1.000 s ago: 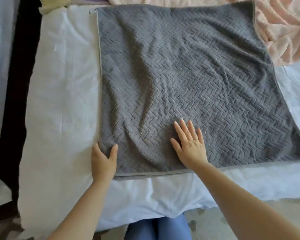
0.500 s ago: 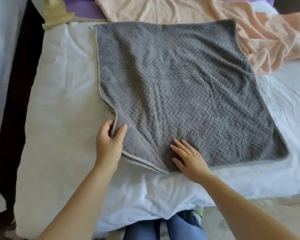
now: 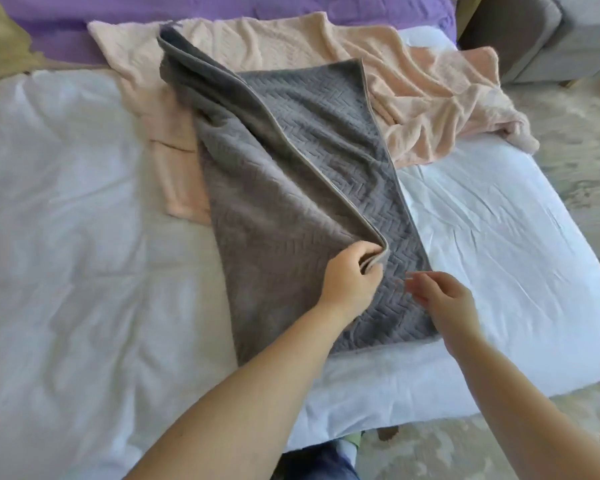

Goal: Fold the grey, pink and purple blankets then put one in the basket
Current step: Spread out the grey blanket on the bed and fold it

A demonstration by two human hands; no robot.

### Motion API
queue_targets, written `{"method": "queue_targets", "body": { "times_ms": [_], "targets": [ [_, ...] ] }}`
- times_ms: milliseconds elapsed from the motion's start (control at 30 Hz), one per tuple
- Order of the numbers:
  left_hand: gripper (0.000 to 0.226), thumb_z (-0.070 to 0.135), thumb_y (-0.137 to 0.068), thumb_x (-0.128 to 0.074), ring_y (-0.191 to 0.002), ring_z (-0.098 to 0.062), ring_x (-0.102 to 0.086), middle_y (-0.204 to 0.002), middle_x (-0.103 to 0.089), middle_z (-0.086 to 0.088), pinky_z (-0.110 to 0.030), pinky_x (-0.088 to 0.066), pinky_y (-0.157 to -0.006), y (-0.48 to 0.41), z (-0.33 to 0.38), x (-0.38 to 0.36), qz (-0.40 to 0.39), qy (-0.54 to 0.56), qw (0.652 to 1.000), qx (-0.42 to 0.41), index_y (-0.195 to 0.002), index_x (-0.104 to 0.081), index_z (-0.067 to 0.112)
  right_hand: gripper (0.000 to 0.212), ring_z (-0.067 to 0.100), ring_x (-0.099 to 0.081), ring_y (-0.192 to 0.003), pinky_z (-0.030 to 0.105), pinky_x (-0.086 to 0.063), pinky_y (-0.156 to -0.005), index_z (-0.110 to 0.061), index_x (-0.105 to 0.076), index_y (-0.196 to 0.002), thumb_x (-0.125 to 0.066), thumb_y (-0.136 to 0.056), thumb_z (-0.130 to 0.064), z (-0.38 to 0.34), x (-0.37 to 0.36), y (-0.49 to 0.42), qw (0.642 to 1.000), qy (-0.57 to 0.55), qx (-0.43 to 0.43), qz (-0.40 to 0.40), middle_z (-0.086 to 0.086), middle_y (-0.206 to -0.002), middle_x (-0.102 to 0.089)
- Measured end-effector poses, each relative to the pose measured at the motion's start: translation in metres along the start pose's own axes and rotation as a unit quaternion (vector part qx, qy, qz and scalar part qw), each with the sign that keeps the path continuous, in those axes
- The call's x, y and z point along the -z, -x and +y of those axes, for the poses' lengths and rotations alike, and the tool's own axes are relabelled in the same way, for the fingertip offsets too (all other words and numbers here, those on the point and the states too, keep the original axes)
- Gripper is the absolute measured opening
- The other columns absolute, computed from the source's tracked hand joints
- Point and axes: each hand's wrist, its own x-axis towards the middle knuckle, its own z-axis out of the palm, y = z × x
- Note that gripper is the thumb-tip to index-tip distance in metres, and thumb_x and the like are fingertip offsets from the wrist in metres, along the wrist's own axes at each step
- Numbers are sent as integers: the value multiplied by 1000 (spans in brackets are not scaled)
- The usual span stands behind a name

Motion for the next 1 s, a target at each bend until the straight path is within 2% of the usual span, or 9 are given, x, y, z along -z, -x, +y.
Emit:
{"method": "queue_targets", "body": {
  "times_ms": [100, 233, 300, 400, 533, 600, 733, 900, 1000],
  "targets": [
    [31, 11, -86, -59, -104, -22, -58, -115, -64, -8, -24, -44, -86, 2, -2, -64, -84, -54, 995, 28, -117, -61, 12, 17, 21, -72, -78, 22, -57, -63, -1, -67, -95, -56, -94, -15, 7, 28, -20, 995, -54, -77, -32, 12, -83, -74],
    [44, 17, -81, -64, -115, -29, -50, -125, -56, -10, -35, -40, -97, 11, -20, -91, -147, -164, 974, 52, -124, -55, 14, 30, 26, -71, -83, 30, -56, -70, 0, -66, -97, -57, -94, -28, 18, 32, -39, 981, -7, -159, -111, 16, -90, -72],
    [53, 31, -76, -71, -115, -25, -48, -127, -55, -4, -32, -36, -100, 22, -30, -81, -134, -193, 972, 18, -125, -55, 18, 35, 26, -70, -83, 31, -58, -70, -1, -66, -94, -62, -90, -35, 19, 28, -43, 978, 24, -158, -132, 14, -89, -71],
    [66, 49, -70, -72, -116, -22, -45, -131, -51, 3, -36, -34, -101, 45, -51, -44, -102, -285, 953, -34, -128, -54, 24, 34, 19, -66, -71, 20, -55, -54, -1, -62, -81, -71, -84, -34, 17, 21, -44, 974, 111, -124, -157, 10, -78, -64],
    [75, 59, -71, -67, -132, -24, -28, -147, -31, 4, -43, -25, -105, 84, -78, 16, -56, -443, 894, 42, -137, -42, 36, 15, 21, -65, -66, 16, -52, -46, -7, -65, -87, -71, -84, -20, 14, 20, -43, 962, 180, -112, -174, 12, -82, -65],
    [75, 53, -70, -73, -132, -30, -32, -147, -34, -1, -46, -28, -104, 101, -84, 39, -16, -460, 886, 58, -137, -45, 35, 15, 25, -65, -71, 25, -59, -56, -4, -65, -88, -70, -86, -17, 15, 24, -43, 967, 161, -115, -161, 15, -84, -65],
    [77, 5, -58, -84, -112, -38, -53, -127, -54, -12, -50, -46, -90, 117, -93, 70, 71, -434, 898, 23, -129, -57, 18, 14, 26, -63, -68, 45, -60, -70, -7, -62, -83, -66, -89, -19, 22, 29, -38, 979, 138, -80, -128, 13, -76, -61],
    [79, -14, -58, -75, -112, -39, -55, -128, -54, -17, -48, -50, -88, 119, -98, 83, 102, -403, 909, -21, -131, -53, 8, 21, 7, -58, -44, 23, -53, -44, -13, -62, -74, -58, -93, -21, 18, 48, -35, 991, 126, 20, -35, 5, -63, -58],
    [75, -16, -57, -74, -113, -38, -57, -132, -56, -15, -48, -51, -89, 130, -108, 78, 47, -395, 916, -44, -127, -59, 8, 21, 17, -55, -49, 26, -51, -47, -5, -63, -78, -58, -94, -18, 36, 58, -26, 988, 152, -7, -23, 10, -63, -55]
  ]
}}
